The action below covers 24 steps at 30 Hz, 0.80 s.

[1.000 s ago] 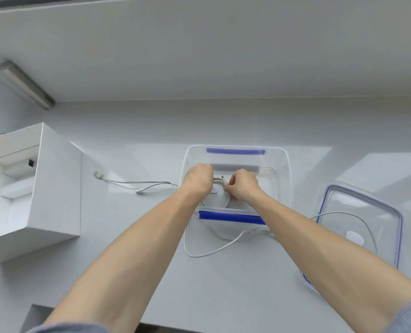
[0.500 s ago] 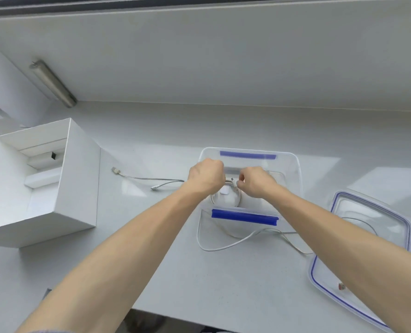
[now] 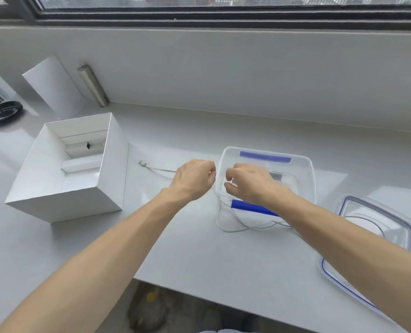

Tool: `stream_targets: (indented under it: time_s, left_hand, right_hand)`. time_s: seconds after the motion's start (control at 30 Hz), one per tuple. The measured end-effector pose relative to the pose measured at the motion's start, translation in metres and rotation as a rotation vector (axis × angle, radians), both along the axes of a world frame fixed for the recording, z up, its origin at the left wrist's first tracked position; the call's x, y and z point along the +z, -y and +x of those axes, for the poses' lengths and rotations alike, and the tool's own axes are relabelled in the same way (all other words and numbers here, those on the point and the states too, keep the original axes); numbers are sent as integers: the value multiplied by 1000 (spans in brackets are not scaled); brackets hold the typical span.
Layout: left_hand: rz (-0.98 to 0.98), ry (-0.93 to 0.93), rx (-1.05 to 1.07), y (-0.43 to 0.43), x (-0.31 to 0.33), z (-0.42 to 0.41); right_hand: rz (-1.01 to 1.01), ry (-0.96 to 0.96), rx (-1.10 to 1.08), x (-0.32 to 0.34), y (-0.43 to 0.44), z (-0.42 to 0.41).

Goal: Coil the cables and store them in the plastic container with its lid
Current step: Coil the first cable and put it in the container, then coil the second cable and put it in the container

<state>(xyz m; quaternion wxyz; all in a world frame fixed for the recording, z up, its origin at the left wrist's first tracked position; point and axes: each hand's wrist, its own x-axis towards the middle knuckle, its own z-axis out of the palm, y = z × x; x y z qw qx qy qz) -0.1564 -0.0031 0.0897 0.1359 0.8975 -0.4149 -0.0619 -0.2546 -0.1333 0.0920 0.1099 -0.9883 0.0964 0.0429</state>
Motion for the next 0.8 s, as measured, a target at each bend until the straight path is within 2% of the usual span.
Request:
stream_targets:
  time_s: [0.4, 0.6, 0.8]
  left_hand:
    - [-56, -41, 141, -93, -27, 7]
    - [-34, -88, 191, -117, -50, 20]
    - [-21, -124, 202, -111, -75, 31]
  right_hand:
    - [-84, -93, 46, -22, -78, -12]
    - [-210, -190, -47, -48, -93, -4]
    - [-244, -251, -138, -70, -92, -5]
